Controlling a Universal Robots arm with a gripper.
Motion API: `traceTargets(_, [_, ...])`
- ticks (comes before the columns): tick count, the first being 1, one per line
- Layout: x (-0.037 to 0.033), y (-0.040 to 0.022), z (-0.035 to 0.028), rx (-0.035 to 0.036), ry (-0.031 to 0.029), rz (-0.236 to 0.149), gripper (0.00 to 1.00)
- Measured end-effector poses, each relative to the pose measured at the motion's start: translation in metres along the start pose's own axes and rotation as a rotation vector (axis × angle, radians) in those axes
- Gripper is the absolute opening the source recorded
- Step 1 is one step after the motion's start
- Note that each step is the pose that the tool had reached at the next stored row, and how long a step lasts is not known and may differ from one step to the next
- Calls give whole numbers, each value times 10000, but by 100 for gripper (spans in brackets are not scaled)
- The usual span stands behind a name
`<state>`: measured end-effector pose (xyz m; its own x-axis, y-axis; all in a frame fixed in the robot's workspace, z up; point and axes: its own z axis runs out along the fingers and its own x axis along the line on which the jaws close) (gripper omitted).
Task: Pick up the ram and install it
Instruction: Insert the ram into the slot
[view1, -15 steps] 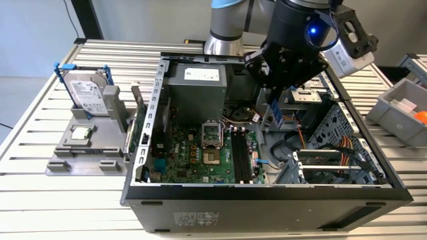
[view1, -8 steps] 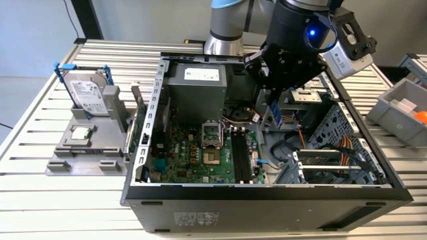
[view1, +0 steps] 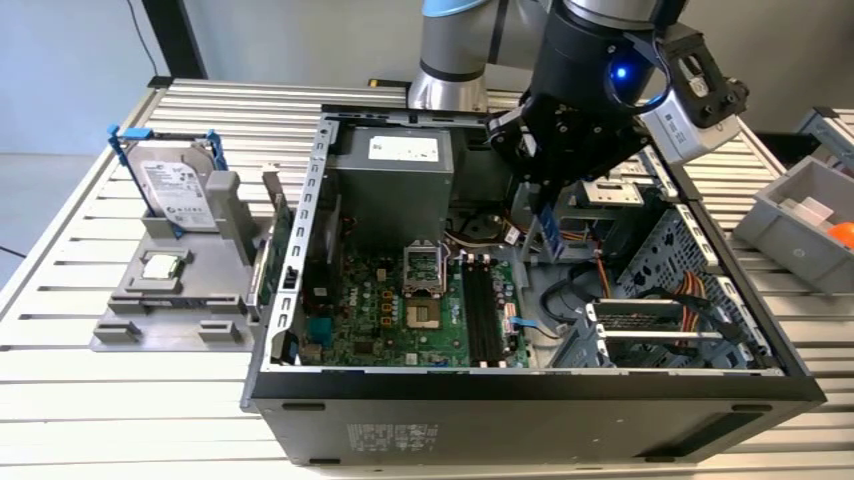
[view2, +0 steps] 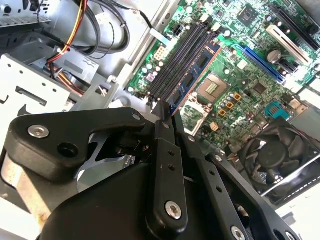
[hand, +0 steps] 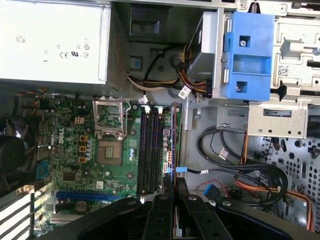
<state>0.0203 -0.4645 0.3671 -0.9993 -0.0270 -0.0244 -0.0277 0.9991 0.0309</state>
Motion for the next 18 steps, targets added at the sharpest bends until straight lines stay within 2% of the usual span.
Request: traceTargets(18, [1,-2,64,0,0,0,0])
